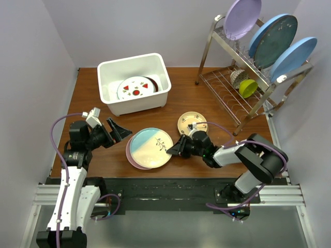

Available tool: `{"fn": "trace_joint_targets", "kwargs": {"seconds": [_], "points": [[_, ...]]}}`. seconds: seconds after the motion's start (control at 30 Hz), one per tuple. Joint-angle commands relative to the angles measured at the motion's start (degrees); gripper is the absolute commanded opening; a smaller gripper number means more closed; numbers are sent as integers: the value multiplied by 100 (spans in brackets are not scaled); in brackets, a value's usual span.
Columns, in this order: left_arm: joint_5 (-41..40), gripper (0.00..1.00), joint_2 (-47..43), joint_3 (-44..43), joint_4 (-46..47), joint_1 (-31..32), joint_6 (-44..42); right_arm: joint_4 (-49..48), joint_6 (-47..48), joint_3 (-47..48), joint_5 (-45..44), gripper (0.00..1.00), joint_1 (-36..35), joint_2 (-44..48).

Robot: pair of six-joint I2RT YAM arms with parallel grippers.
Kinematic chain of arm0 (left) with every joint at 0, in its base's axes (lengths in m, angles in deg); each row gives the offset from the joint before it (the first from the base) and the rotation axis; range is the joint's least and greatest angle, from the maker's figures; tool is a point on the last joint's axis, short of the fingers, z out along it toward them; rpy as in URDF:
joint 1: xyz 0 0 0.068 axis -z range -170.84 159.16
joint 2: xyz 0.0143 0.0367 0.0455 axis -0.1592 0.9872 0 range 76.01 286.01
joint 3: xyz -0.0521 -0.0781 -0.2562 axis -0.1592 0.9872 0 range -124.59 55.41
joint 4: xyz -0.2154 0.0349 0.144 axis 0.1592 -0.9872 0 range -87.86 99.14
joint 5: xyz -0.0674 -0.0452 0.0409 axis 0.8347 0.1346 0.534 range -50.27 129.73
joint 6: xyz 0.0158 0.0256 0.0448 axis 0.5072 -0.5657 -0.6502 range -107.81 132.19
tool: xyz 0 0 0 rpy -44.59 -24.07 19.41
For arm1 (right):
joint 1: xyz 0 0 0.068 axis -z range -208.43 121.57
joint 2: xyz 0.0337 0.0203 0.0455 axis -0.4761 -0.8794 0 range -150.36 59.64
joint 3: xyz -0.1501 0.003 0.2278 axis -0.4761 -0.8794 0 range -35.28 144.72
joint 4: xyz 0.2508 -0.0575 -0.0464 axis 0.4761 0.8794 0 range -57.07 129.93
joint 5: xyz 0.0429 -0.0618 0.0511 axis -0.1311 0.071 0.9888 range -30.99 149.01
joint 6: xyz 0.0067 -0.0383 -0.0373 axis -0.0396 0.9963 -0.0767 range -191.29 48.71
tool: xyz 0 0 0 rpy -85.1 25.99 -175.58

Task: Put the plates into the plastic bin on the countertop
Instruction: Pick up the plate from the corner of the board.

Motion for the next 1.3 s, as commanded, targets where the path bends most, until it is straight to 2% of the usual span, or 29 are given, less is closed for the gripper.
{"fn": "trace_joint_targets", "kwargs": {"seconds": [0.0, 0.2, 0.3, 0.7, 1.27], "points": [[132, 99, 1, 113, 88, -20, -92, -354, -35, -82, 12, 23, -6, -231], [141, 99, -17, 219, 105, -20, -101, -346, -9, -82, 64, 5, 3, -196], [141, 99, -17, 263, 114, -20, -101, -223, 61, -73, 64, 0, 11, -56], [141, 99, -78, 447, 131, -11, -83, 384, 264, -12, -59, 0, 29, 630], [185, 99, -131, 553, 131, -20, -57, 411, 211, -152, -59, 0, 126, 1148]]}}
